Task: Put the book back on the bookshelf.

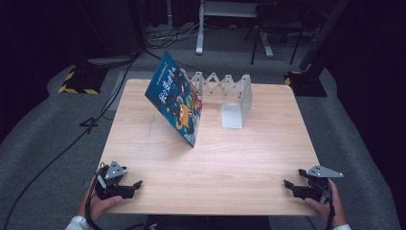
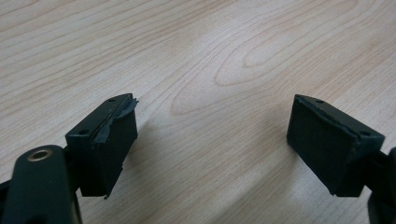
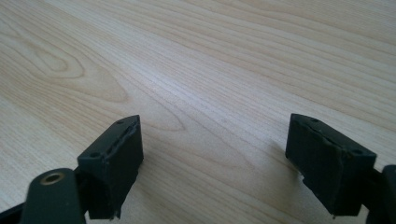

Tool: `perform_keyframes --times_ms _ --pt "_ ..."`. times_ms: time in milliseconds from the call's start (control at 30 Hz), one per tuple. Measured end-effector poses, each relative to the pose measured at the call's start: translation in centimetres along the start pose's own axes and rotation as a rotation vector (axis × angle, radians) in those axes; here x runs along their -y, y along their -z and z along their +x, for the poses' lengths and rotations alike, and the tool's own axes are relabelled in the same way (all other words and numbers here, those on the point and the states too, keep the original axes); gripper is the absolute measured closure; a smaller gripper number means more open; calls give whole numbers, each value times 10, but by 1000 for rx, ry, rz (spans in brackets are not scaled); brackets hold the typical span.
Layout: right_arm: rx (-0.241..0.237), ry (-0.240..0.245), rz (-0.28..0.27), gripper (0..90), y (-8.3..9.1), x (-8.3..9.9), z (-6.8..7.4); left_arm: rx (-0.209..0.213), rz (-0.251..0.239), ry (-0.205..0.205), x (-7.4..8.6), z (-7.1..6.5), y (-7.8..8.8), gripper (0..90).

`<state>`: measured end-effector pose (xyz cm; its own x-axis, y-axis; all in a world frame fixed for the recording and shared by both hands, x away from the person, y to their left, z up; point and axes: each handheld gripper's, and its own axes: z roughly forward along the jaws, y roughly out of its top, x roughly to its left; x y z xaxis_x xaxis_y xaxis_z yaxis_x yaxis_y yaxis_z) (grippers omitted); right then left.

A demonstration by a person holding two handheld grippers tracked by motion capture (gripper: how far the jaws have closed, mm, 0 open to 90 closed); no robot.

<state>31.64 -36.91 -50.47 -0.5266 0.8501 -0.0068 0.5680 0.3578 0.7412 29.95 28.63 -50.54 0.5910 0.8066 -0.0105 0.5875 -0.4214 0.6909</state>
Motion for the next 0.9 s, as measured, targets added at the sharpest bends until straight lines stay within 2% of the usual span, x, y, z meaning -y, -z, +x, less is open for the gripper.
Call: perform_keyframes --times_ms 400,900 --pt "11 -12 -1 190 0 0 -1 -24 -4 21 -1 1 -2 162" --pt "17 -16 2 172 0 0 -1 -25 -3 31 -2 1 -3 161"
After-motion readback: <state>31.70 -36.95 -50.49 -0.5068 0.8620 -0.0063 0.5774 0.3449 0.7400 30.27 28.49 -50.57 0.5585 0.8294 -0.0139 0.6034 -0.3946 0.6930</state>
